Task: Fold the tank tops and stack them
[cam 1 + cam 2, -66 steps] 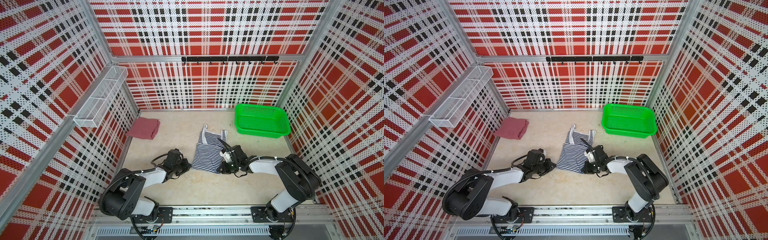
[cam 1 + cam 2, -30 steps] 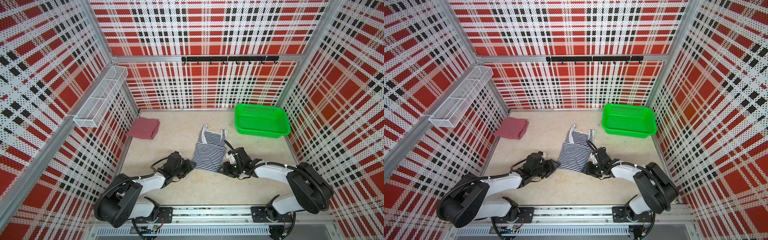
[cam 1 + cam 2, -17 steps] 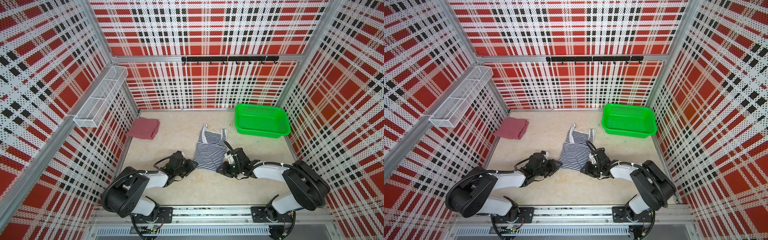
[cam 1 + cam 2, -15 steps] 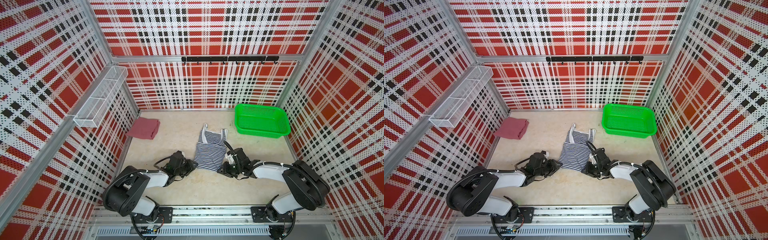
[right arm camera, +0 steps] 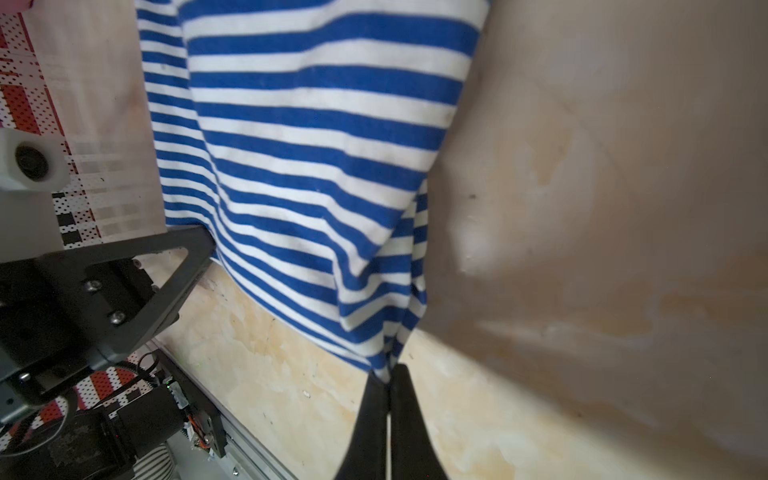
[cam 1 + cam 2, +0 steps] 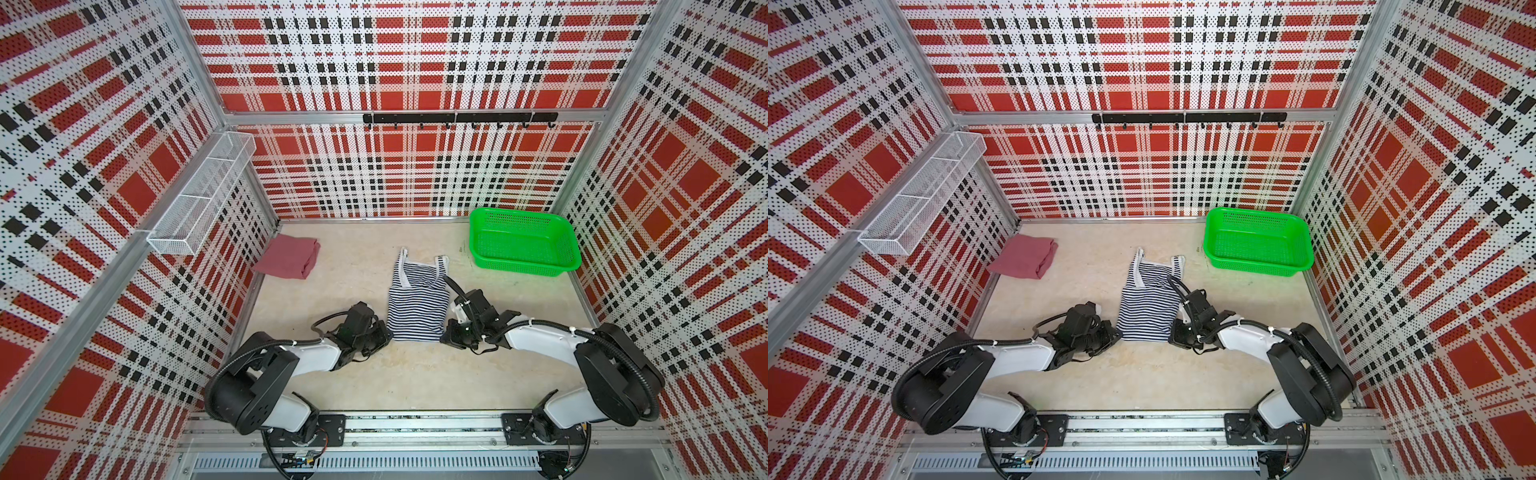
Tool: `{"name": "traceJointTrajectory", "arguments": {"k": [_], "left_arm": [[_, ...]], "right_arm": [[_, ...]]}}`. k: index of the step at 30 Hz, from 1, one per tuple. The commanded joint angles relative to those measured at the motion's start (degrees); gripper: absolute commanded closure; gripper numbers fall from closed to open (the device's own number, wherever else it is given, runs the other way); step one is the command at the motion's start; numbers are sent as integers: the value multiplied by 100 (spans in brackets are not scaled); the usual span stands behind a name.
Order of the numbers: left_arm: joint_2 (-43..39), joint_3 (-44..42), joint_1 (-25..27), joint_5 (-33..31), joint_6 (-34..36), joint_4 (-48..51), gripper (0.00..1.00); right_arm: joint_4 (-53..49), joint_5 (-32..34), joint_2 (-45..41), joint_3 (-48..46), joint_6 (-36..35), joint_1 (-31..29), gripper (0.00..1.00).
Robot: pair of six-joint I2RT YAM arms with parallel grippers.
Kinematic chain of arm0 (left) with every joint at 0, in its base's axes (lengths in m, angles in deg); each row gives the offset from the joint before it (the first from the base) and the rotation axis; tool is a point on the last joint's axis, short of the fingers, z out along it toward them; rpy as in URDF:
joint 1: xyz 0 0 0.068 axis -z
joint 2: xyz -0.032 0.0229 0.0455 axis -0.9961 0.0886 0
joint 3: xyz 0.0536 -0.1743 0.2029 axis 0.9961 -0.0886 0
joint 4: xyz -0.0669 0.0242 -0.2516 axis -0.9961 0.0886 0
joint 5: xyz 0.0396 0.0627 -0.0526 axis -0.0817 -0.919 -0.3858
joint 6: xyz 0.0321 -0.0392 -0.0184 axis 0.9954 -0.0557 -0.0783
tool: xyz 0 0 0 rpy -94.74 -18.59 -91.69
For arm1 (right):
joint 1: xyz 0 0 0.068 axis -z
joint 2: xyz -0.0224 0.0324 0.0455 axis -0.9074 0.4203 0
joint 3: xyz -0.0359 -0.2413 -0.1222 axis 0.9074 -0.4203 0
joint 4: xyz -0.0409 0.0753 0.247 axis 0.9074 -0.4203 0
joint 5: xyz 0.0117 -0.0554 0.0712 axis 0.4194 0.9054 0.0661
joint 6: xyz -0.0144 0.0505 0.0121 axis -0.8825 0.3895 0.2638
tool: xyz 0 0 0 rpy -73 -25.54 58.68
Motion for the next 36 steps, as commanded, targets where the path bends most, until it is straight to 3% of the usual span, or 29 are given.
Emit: {"name": "traceJointTrajectory", "arguments": {"k": [1, 6, 11, 20, 36], "left_arm": [[-649, 92, 123, -514, 53, 993, 100], [-1687, 99, 417, -891, -335, 1613, 100], [-2044, 806, 437, -1100, -118, 2434, 100], [-1495, 2255, -218, -916, 1134, 3380, 100], [249, 3334, -1377, 43, 2532, 2907, 100]], "right_arm": [[-1029, 275, -186, 466, -602, -31, 100], [-2526, 571, -152, 1488, -1527, -29, 100], [-3175, 489, -140, 2280, -2088, -22, 100], [-3700, 340, 307, 3594, -2673, 207, 100], [-4100, -93, 1835, 5232, -3262, 1047, 100]]}}
